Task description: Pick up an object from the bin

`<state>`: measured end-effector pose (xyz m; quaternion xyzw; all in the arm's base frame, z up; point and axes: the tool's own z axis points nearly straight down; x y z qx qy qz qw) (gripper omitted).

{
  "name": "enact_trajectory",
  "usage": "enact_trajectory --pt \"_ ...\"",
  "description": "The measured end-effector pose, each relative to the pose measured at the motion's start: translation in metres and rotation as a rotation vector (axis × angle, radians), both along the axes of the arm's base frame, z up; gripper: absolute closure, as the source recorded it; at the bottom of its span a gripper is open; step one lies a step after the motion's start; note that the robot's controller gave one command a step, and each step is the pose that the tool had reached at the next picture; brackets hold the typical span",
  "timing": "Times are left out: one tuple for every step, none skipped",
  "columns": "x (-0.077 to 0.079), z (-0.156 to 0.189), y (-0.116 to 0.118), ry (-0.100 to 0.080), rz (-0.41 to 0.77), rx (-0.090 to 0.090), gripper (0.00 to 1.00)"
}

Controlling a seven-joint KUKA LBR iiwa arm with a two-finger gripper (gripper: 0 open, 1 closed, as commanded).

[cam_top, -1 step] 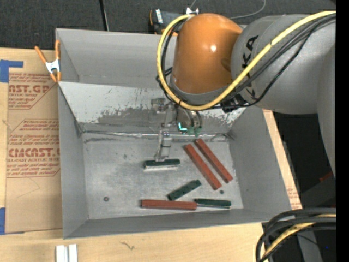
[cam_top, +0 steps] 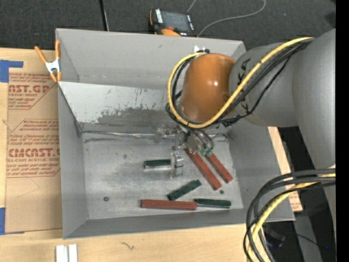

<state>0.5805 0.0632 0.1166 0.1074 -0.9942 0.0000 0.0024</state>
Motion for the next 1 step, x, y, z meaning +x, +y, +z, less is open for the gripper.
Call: enact_trajectory --pt "-0.0512 -0.0494 0.0003 0.001 -0.013 0.002 0.00"
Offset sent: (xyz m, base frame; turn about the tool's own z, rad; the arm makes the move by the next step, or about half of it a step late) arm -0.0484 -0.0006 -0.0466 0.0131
